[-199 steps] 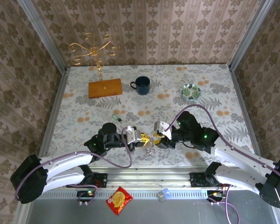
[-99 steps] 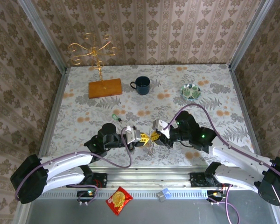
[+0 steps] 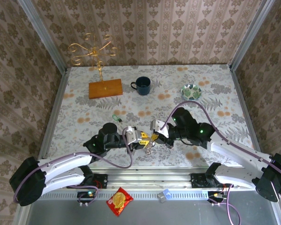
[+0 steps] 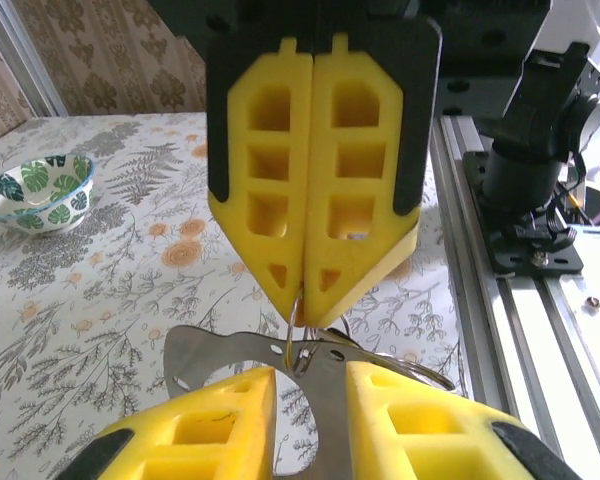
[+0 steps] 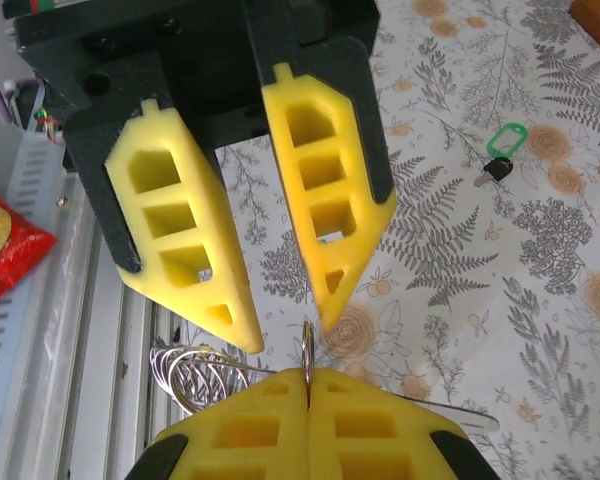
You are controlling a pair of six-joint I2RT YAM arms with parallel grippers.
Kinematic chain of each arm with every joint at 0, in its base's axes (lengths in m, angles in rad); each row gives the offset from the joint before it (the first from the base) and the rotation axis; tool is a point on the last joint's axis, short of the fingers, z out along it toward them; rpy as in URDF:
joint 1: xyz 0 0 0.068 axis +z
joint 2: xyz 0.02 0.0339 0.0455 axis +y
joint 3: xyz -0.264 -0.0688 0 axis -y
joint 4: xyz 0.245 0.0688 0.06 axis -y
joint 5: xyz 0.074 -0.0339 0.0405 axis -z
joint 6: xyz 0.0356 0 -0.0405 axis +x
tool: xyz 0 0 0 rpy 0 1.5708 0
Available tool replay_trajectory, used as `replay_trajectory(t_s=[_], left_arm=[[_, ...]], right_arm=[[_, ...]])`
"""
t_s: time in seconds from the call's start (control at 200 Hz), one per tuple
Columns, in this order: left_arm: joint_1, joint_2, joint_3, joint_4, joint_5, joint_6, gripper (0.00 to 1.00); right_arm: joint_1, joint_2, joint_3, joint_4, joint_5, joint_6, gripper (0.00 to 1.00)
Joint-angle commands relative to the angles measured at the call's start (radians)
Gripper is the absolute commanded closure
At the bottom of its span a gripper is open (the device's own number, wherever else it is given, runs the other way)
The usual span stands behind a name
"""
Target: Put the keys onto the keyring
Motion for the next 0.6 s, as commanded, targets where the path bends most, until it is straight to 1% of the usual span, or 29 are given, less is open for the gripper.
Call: replay_trajectory(t_s=[0.0, 0.165, 0.28, 0.375, 0.465, 0.505, 0.565, 0.595], left_arm=[[-0.002, -0.017, 0.065, -0.106, 0.008, 0.066, 0.76], [-0.002, -0.007, 0.093, -0.141, 0.013, 0.091, 0.78], [0.0, 0.007, 0.11, -0.161, 0.024, 0.103, 0.82], [0.0, 0.022, 0.123, -0.183, 0.032, 0.115, 0.88], [0.001, 0.031, 0.126, -0.189, 0.041, 0.117, 1.0], [0.001, 0.031, 0.125, -0.185, 0.044, 0.116, 1.0], [0.002, 0.027, 0.117, -0.17, 0.043, 0.109, 1.0], [0.002, 0.026, 0.111, -0.159, 0.043, 0.105, 1.0]], right_arm=[[0.025, 0.032, 0.089, -0.153, 0.043, -0.106, 1.0], [0.07, 0.084, 0.18, -0.272, 0.1, -0.173, 1.0], [0.103, 0.121, 0.235, -0.326, 0.141, -0.208, 1.0], [0.106, 0.125, 0.245, -0.314, 0.122, -0.199, 1.0], [0.105, 0.109, 0.23, -0.275, 0.096, -0.181, 1.0], [0.101, 0.092, 0.213, -0.246, 0.087, -0.165, 1.0], [0.087, 0.06, 0.176, -0.189, 0.065, -0.131, 0.91], [0.074, 0.041, 0.151, -0.166, 0.051, -0.109, 0.84]])
